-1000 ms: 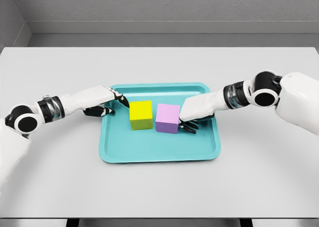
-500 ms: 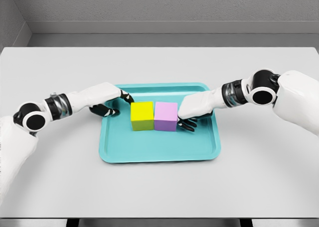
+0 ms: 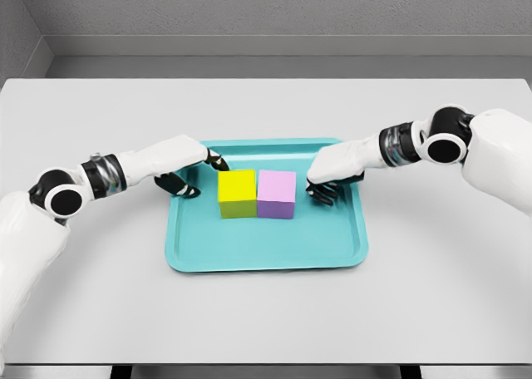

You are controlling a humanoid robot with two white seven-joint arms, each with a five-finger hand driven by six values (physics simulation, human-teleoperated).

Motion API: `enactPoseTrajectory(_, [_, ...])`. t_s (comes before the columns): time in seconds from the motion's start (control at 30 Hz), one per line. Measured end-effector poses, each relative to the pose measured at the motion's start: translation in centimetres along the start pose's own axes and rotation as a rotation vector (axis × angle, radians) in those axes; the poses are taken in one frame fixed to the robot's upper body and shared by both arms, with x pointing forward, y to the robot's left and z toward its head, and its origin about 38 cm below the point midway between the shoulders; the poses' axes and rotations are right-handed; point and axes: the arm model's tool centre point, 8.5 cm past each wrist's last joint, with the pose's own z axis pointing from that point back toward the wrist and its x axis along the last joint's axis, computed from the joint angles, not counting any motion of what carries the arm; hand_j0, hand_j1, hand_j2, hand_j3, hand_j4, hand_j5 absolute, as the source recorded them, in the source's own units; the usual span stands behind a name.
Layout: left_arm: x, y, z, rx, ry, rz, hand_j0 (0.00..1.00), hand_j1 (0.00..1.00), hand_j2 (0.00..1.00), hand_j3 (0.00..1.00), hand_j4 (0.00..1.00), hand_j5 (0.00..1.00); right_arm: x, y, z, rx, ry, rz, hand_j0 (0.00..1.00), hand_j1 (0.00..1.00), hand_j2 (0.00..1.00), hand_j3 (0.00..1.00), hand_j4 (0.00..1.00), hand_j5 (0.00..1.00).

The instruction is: Push two cubes

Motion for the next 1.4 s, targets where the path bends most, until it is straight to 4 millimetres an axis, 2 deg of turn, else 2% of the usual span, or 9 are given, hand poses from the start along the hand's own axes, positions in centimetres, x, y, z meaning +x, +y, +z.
enactPoseTrajectory(0.13, [-0.6,1.0,0.9,-0.011,-0.001,-0.007,0.62,0.62,0.62,0.62,0.62,0.62,-0.2,-0.6,0.0,-0.005,0.007,0.004,0.13,0.13,0.13,0.13,0.13,0.13])
enactPoseTrajectory(0.37, [-2.3,2.0,4.4,-0.004,0.038,0.004,0.62,0.62,0.62,0.62,0.62,0.62,-0.7,-0.7,-1.1,-0.002,0.012,-0.019,0.13,0.13,0.13,0.13,0.13,0.13])
enactPoseTrajectory(0.47, [-2.3,1.5,4.4,-0.016,0.039,0.009,0.54,0.54,0.54,0.54,0.54,0.54,-0.8,-0.8,-1.6,0.0,0.014,-0.029,0.13,0.13,0.13,0.13,0.13,0.13])
enactPoseTrajectory(0.77, [-1.5,-0.9,1.6,-0.067,0.022,0.02,0.55,0.55,0.55,0.55,0.55,0.55,-0.6,-1.3,-2.4,-0.004,0.003,-0.027,0.13,0.13,0.13,0.13,0.13,0.13])
enactPoseTrajectory(0.97, [-1.7,-1.2,1.4,-0.065,0.026,0.038,0.55,0.55,0.55,0.55,0.55,0.55,-0.5,-1.5,-2.4,-0.007,0.002,-0.026,0.13,0.13,0.13,0.13,0.13,0.13])
enactPoseTrajectory(1.13, [-1.2,-0.9,0.5,-0.039,0.015,0.054,0.55,0.55,0.55,0.55,0.55,0.55,-2.1,-0.9,-1.6,-0.003,0.048,-0.059,0.13,0.13,0.13,0.13,0.13,0.13])
enactPoseTrajectory(1.3, [-1.4,-0.9,0.7,-0.047,0.015,0.048,0.55,0.55,0.55,0.55,0.55,0.55,-2.6,-1.1,-1.1,-0.014,0.064,-0.066,0.13,0.13,0.13,0.13,0.13,0.13])
enactPoseTrajectory(1.37, [-1.9,-0.5,1.7,-0.049,0.027,0.043,0.57,0.57,0.57,0.57,0.57,0.57,-2.7,-1.3,-0.9,-0.02,0.067,-0.064,0.13,0.13,0.13,0.13,0.13,0.13])
enactPoseTrajectory(1.4, [-2.4,0.1,2.8,-0.039,0.033,0.047,0.58,0.58,0.58,0.58,0.58,0.58,-2.7,-1.6,-0.8,-0.024,0.068,-0.06,0.13,0.13,0.13,0.13,0.13,0.13])
